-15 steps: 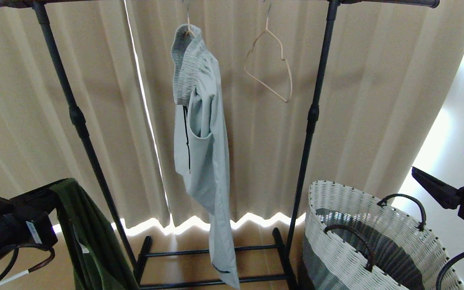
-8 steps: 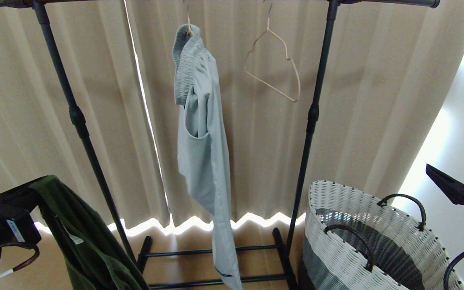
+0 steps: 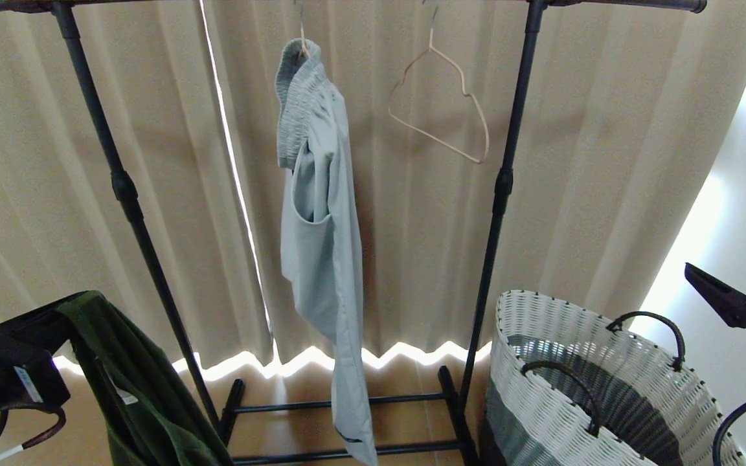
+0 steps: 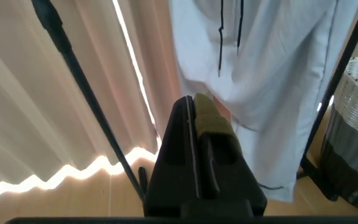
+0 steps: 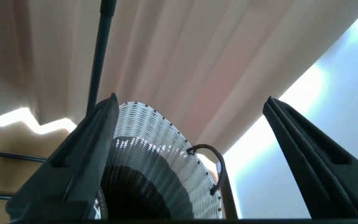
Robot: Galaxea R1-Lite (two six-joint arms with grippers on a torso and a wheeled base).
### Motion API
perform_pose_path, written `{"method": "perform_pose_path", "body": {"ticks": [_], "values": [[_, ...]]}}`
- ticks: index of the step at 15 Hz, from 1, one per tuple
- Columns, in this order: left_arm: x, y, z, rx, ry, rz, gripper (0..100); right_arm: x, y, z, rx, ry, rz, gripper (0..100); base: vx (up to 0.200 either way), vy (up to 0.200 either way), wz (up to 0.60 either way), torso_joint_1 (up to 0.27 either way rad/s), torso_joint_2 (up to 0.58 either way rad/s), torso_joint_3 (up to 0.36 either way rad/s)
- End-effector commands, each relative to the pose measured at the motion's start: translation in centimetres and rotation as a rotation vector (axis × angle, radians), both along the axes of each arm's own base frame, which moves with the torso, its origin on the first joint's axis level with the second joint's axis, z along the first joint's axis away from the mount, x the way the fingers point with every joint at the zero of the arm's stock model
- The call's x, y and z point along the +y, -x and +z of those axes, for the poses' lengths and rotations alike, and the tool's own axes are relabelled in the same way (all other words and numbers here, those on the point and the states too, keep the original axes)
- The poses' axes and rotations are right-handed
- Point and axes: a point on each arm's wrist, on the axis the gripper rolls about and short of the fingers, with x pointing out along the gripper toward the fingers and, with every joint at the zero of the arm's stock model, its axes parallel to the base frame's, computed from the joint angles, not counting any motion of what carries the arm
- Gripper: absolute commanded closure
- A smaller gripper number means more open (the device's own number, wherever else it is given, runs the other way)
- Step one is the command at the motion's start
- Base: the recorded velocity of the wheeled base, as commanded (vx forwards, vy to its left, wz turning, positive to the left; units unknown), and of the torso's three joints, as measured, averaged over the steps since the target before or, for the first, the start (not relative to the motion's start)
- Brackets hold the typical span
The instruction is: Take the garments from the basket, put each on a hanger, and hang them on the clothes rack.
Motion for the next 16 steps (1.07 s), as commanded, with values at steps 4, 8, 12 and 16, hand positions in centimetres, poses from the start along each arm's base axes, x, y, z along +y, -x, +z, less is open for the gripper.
{"method": "perform_pose_path", "body": {"ticks": [4,8,12,16], "values": [[0.00,0.10,-0.37,0.009,-0.014,-0.004,100,-0.01,-0.08,-0.18,0.009,0.000,0.002,0,0.000,0.000,0.00,0.005,-0.05,-0.045],[0.01,0.16,-0.48,0.012,-0.016,-0.004,100,-0.01,-0.18,-0.18,0.009,0.000,0.002,0,0.000,0.000,0.00,0.078,-0.29,-0.301],[0.03,0.31,-0.66,0.013,-0.031,-0.006,100,-0.01,-0.19,-0.14,0.008,0.000,0.002,0,0.000,0.000,0.00,0.119,-0.52,-0.321],[0.03,0.33,-0.75,0.015,-0.035,-0.006,100,0.00,-0.26,-0.03,0.005,0.000,0.004,0,0.000,0.000,0.00,0.165,-0.47,-0.308]]}}
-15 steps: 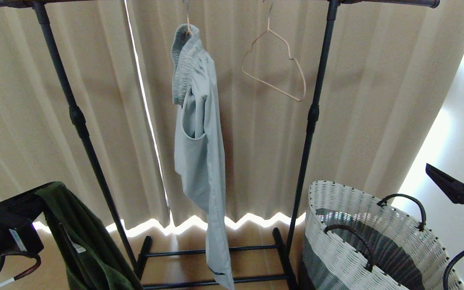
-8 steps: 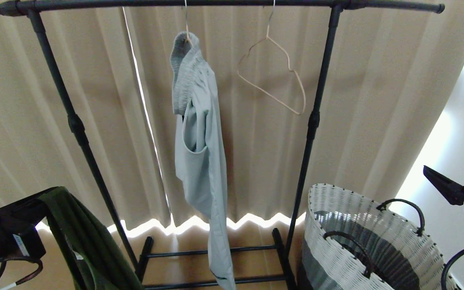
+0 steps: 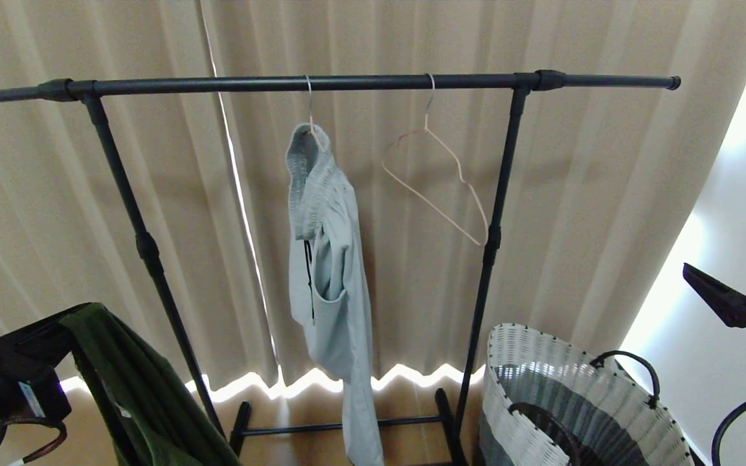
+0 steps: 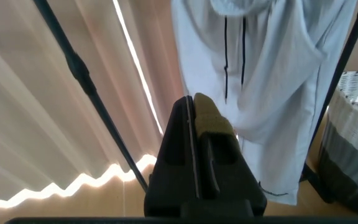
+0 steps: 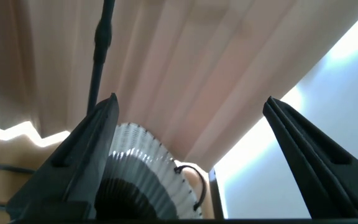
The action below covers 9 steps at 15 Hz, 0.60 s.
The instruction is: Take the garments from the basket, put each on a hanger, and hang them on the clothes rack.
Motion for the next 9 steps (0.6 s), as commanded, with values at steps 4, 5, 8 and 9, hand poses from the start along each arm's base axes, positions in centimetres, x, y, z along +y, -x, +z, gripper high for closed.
{"method": "perform_pose_path", "body": {"ticks": [4,5,8,9], "values": [[-0.01,-0.03,0.12,-0.006,-0.001,0.000,100,0.00,-0.29,-0.42,0.022,-0.003,0.001,0,0.000,0.000,0.00,0.183,-0.47,-0.298],[-0.03,-0.03,0.12,-0.006,0.000,-0.003,100,0.00,-0.38,-0.50,0.026,-0.005,0.003,0,0.000,0.000,0.00,0.198,-0.48,-0.295],[-0.04,0.15,0.34,-0.019,0.003,-0.020,100,0.13,-0.77,-0.45,0.031,-0.034,0.060,0,0.000,0.000,0.00,0.209,-0.49,-0.290],[-0.04,0.23,0.39,-0.024,0.004,-0.021,100,0.13,-0.76,-0.50,0.034,-0.035,0.059,0,0.000,0.000,0.00,0.124,-0.26,-0.163]]}}
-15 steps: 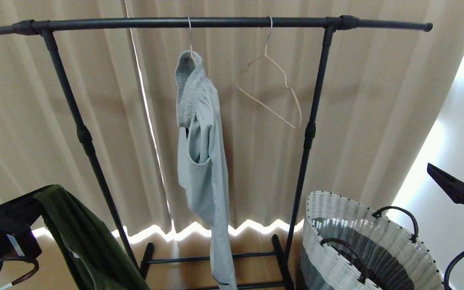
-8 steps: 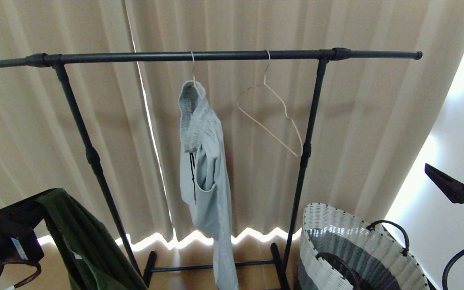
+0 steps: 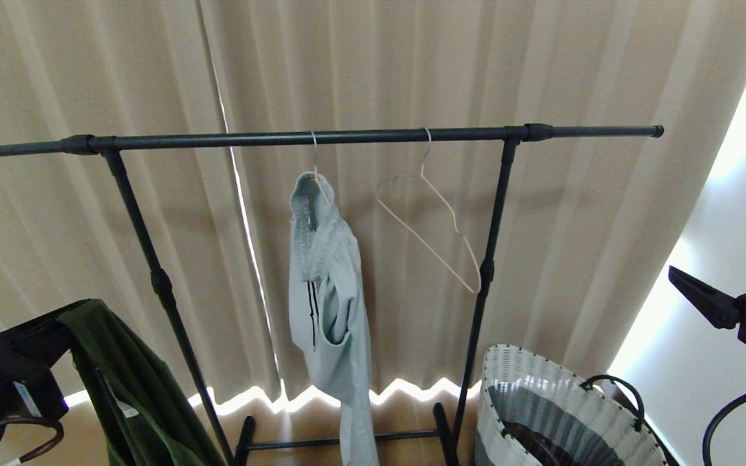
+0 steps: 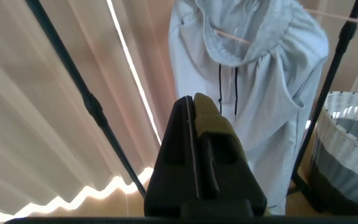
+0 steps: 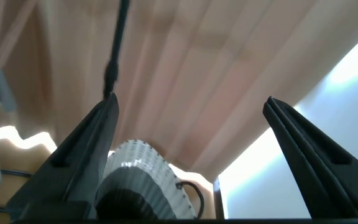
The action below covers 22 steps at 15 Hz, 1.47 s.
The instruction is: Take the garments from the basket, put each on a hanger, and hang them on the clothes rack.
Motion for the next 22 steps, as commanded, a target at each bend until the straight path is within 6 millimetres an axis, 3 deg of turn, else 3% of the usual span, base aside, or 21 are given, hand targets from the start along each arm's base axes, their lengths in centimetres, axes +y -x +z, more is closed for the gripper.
{"method": "perform_pose_path", "body": {"ticks": [1,8,17,22], "values": [[0.03,0.21,0.14,-0.011,0.002,0.000,100,0.00,-0.14,-0.26,0.013,0.000,0.002,0,0.000,0.000,0.00,0.071,-0.15,-0.085],[0.03,0.40,0.31,-0.023,0.005,-0.004,100,0.03,-0.19,-0.37,0.022,-0.005,0.006,0,0.000,0.000,0.00,0.007,-0.01,-0.008],[0.02,0.45,0.24,-0.022,0.002,-0.006,100,0.07,-0.83,-0.73,0.042,-0.005,0.006,0,0.000,0.200,0.00,0.006,0.00,-0.001],[0.05,0.54,0.25,-0.027,-0.004,-0.005,100,-0.02,-1.06,-0.62,0.016,0.004,-0.001,0,0.000,0.000,0.00,0.000,0.00,0.000]]}}
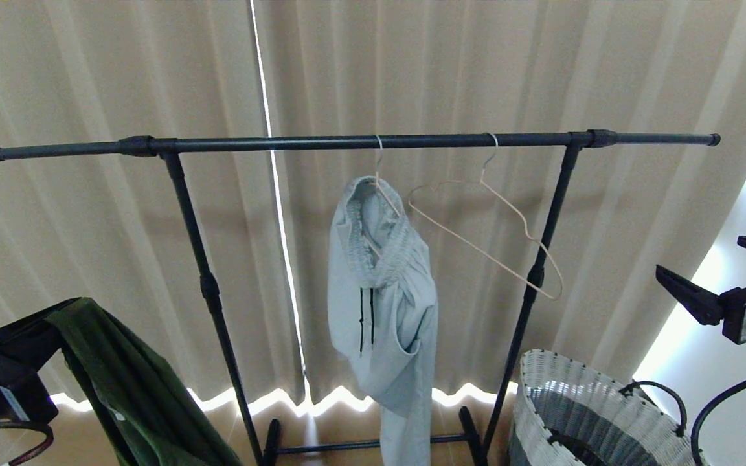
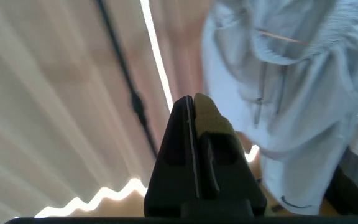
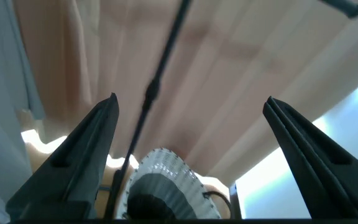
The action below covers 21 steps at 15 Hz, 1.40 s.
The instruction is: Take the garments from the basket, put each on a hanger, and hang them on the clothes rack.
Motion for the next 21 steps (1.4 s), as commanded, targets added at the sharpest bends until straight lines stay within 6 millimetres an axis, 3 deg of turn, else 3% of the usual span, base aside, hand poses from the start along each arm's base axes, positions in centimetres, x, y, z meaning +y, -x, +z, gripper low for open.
{"method": "perform_pose_path", "body": {"ticks": [1,12,17,21], "values": [[0.02,0.06,0.06,-0.005,0.000,0.001,100,-0.03,-0.01,-0.21,0.008,0.005,-0.001,0,0.000,0.000,0.00,0.000,0.00,0.000],[0.06,0.24,0.27,-0.018,0.003,0.002,100,-0.29,0.12,-0.20,-0.044,0.025,-0.013,0,0.000,0.000,0.00,0.000,0.00,0.000],[0.07,0.33,0.32,-0.023,0.002,0.002,100,-0.28,0.29,-0.37,-0.040,0.031,-0.012,0,0.000,0.000,0.60,0.006,0.00,0.003],[0.11,0.65,0.47,-0.038,0.004,0.002,100,-0.28,0.32,-0.22,-0.047,0.030,-0.013,0,0.000,0.000,0.00,0.000,0.00,0.000]]}}
